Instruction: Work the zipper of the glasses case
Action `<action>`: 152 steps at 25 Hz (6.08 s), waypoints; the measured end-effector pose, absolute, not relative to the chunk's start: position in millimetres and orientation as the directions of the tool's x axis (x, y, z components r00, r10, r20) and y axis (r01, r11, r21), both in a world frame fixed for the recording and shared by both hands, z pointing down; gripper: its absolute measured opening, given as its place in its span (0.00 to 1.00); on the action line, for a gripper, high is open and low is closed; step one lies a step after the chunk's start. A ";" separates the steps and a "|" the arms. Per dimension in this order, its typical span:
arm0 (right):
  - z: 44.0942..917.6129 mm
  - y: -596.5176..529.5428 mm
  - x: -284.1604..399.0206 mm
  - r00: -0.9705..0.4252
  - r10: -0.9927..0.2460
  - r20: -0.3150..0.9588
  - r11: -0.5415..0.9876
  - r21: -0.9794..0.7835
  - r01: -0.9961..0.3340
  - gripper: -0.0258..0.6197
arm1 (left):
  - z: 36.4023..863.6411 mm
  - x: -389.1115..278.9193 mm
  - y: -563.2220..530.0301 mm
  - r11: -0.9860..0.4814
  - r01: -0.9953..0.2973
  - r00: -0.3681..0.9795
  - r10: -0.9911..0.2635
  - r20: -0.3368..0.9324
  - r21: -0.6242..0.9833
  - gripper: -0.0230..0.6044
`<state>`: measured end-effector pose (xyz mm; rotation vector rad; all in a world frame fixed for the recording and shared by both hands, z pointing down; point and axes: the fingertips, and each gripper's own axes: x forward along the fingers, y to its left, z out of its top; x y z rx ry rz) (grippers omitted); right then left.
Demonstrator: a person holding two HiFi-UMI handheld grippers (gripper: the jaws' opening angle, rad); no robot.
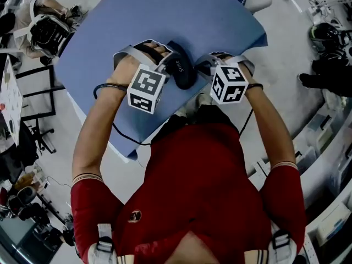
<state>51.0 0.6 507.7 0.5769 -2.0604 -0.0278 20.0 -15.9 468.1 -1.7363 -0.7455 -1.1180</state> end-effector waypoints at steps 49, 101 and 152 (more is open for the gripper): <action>495.5 44.7 -5.8 -0.221 -0.577 0.786 0.447 0.077 -0.891 0.04 | 474.2 -3.9 -25.7 -0.193 0.977 0.136 0.234 0.963 -0.091 0.34; 470.8 -22.5 -103.5 -0.237 -0.702 0.671 0.132 -0.204 -0.970 0.04 | 465.1 -2.7 -28.2 -0.373 0.911 0.332 0.401 0.854 -0.179 0.34; 307.9 31.9 -15.5 -0.287 -0.958 0.025 0.284 -0.089 -0.955 0.04 | 291.2 -67.8 -7.2 -0.909 -0.416 0.909 -0.415 -0.034 -0.022 0.05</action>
